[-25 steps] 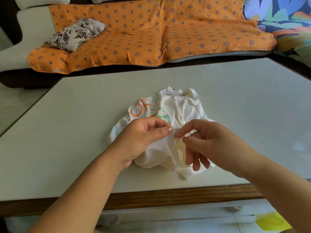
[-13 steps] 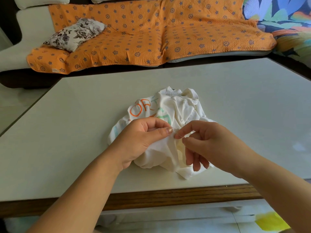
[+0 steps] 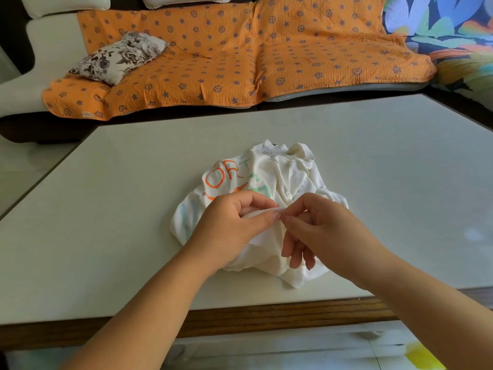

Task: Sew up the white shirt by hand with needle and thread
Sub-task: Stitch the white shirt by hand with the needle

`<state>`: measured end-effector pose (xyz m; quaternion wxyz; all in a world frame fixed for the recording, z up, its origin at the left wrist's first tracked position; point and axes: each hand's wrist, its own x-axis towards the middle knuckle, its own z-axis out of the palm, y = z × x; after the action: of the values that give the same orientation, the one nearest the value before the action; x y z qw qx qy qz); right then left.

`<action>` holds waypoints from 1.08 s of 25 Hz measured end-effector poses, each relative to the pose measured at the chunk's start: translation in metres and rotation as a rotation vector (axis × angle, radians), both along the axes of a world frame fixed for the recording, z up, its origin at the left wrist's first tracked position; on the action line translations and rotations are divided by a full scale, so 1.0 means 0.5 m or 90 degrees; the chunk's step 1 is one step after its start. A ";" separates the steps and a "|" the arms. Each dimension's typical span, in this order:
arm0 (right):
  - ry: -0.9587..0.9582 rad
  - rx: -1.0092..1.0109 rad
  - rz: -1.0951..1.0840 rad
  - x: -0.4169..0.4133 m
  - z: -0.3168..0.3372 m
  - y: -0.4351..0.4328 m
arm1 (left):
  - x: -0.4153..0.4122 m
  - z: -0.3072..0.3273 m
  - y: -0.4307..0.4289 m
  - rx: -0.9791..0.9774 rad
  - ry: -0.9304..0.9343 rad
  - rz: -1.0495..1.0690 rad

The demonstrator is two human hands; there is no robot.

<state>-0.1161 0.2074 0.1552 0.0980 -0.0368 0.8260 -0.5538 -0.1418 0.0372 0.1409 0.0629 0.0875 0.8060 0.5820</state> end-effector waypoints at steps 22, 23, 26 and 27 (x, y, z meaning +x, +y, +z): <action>-0.091 -0.358 -0.155 -0.072 0.019 0.045 | 0.001 -0.002 0.007 -0.024 -0.052 -0.079; -0.128 -0.465 -0.139 -0.076 0.024 0.050 | 0.001 -0.001 0.006 -0.018 -0.068 -0.095; -0.118 -0.597 -0.141 -0.093 0.022 0.060 | 0.000 -0.002 0.003 -0.015 -0.107 -0.133; -0.091 -0.589 -0.154 -0.101 0.016 0.063 | 0.000 -0.003 0.001 -0.014 -0.119 -0.142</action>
<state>-0.1664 0.2389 0.1633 0.0624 0.0579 0.4825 -0.8718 -0.1416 0.0379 0.1396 0.2026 0.1214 0.7884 0.5680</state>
